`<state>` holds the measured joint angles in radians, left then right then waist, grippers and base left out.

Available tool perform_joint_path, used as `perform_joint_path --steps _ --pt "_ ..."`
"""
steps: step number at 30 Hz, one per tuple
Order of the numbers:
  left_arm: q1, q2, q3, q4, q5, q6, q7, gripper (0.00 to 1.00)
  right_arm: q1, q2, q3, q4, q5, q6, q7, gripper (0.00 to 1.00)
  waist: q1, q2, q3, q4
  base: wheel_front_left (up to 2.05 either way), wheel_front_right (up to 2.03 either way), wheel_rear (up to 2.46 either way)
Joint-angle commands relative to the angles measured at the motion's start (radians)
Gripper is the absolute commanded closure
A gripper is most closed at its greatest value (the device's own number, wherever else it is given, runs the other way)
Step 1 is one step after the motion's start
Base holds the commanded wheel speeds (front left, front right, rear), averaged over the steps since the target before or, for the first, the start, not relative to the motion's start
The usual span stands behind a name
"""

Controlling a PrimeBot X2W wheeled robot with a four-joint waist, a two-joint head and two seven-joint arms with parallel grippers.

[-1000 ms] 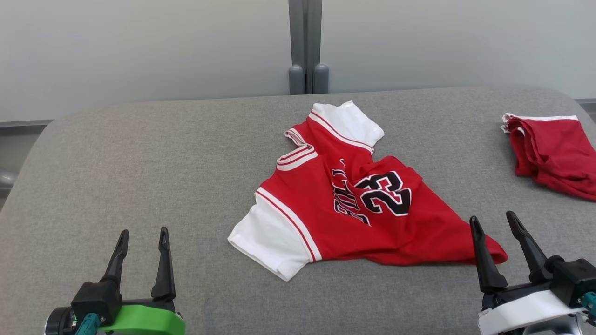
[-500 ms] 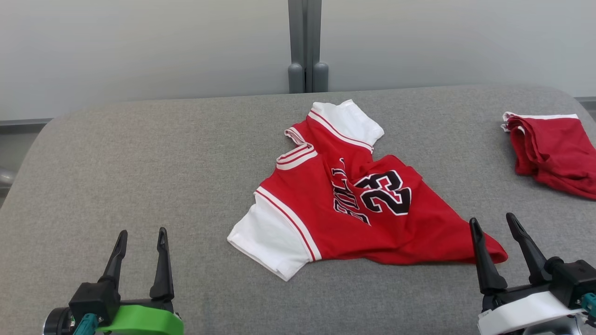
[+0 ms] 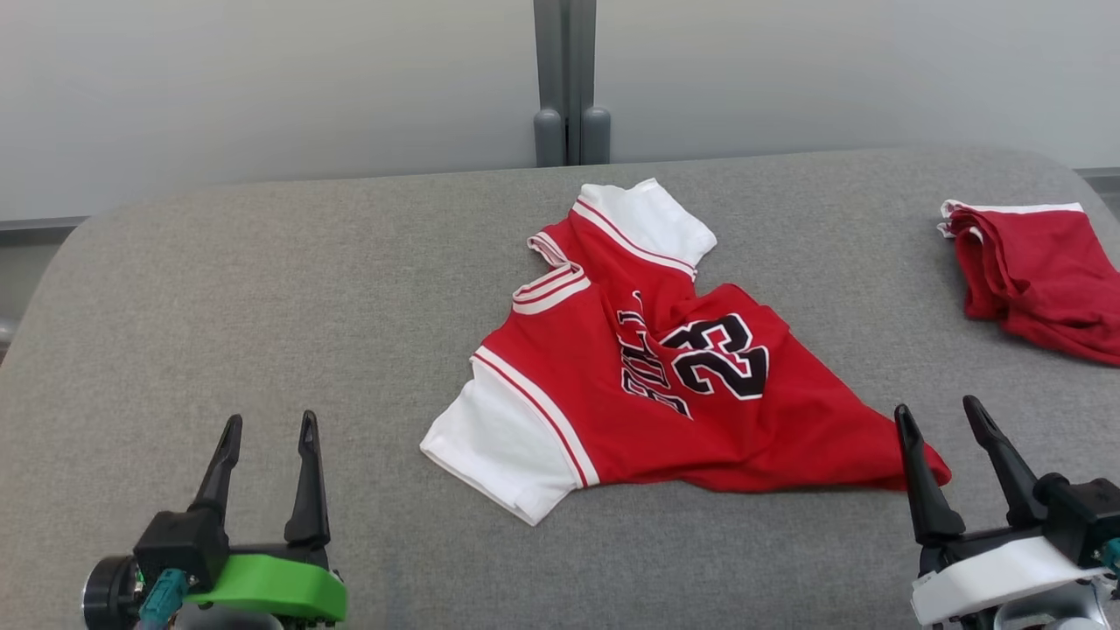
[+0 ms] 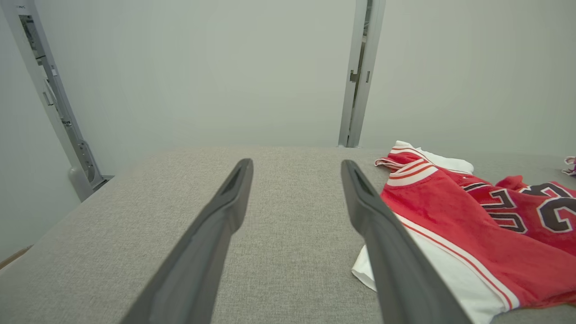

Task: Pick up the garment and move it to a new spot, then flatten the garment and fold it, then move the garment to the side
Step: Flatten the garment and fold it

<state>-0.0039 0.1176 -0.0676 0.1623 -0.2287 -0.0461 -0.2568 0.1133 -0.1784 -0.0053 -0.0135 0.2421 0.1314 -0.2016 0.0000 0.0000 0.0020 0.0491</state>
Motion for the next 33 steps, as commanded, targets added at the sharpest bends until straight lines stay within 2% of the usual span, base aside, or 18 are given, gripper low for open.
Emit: perform_joint_path --steps 1,8,16,26,33 --pt "-0.028 0.009 -0.006 0.0 0.009 -0.007 0.001 0.0 -0.016 -0.014 -0.002 0.011 0.007 -0.002 0.001 0.0 0.0 0.0 0.012 -0.008 0.0 0.0 0.0" --pt "-0.127 0.003 -0.053 0.074 0.02 -0.029 0.004 0.0 -0.086 -0.09 0.025 0.138 0.026 -0.002 -0.005 0.0 0.0 0.0 0.073 -0.036 0.0 0.0 0.0" --pt "-0.243 0.0 -0.107 0.226 0.027 -0.052 -0.002 0.0 -0.153 -0.14 0.065 0.3 0.054 -0.002 -0.032 0.0 0.0 0.0 0.161 -0.07 0.0 0.0 0.0" --pt "-0.351 0.002 -0.156 0.454 0.029 -0.073 -0.008 0.0 -0.262 -0.17 0.157 0.468 0.097 -0.002 -0.059 0.0 0.0 0.0 0.232 -0.105 0.0 0.0 0.0" --pt "-0.373 -0.008 -0.18 0.528 0.027 -0.08 -0.008 0.0 -0.323 -0.182 0.244 0.554 0.128 -0.002 -0.064 0.0 0.0 0.0 0.245 -0.113 0.0 0.0 0.0"
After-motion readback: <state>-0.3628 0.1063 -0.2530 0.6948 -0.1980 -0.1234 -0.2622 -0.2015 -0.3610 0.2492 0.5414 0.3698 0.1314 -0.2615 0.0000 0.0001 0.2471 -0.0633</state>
